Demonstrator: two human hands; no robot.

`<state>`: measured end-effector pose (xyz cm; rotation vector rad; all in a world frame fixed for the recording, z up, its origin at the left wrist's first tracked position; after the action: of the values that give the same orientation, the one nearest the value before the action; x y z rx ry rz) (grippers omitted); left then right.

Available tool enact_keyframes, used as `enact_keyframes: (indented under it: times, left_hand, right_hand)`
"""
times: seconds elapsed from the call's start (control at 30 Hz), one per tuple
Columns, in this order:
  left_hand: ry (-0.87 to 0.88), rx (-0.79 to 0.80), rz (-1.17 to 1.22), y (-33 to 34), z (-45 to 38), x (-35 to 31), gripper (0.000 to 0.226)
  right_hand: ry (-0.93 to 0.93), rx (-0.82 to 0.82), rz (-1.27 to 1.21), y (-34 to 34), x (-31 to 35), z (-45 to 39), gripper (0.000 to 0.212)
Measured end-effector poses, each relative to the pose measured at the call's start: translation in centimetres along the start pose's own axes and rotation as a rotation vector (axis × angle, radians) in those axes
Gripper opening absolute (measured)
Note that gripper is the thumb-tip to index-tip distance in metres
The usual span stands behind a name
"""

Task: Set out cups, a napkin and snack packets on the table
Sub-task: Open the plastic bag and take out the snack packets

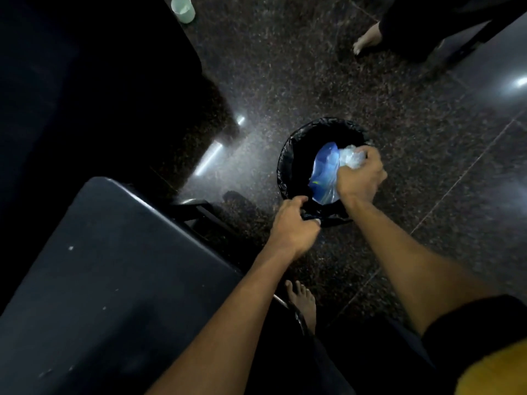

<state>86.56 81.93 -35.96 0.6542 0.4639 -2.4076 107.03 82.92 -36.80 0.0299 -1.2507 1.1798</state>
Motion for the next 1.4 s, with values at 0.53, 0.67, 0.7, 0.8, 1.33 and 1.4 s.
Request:
enact_keyframes:
  times: [0.53, 0.67, 0.7, 0.8, 1.33, 1.4]
  left_hand:
    - [-0.057, 0.215, -0.409, 1.7, -5.5, 3.0, 0.071]
    - [-0.059, 0.177, -0.409, 1.0, -4.3, 3.0, 0.061]
    - [-0.058, 0.172, -0.406, 0.9, -3.9, 2.9, 0.061]
    - [-0.038, 0.156, -0.394, 0.2, -2.2, 2.6, 0.060]
    - [0.330, -0.469, -0.144, -13.9, 18.9, 1.9, 0.036]
    - [0.371, -0.567, -0.058, -15.6, 23.1, 4.3, 0.031]
  right_hand:
    - [0.243, 0.976, 0.958, 14.7, -11.5, -1.3, 0.110]
    - [-0.013, 0.793, 0.966, 12.3, -7.0, -0.9, 0.095]
    - [-0.054, 0.751, 0.951, 11.6, -5.8, -0.6, 0.093]
    - [-0.118, 0.654, 0.813, 9.5, -2.4, 0.8, 0.067]
    - [-0.287, 0.642, 0.187, 9.0, 16.5, 23.0, 0.015]
    - [-0.322, 0.686, 0.171, 9.9, 18.6, 27.4, 0.016]
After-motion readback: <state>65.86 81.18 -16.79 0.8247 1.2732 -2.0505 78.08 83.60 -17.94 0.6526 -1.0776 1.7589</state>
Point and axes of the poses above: each hand's wrist, its own z-axis away from the middle knuckle, its own y-axis out of the palm, x = y × z, the point moved 9 cm from there along -z, towards the middle knuckle, and after that the axes turned 13 degrees about x, right-handed, at the moved point
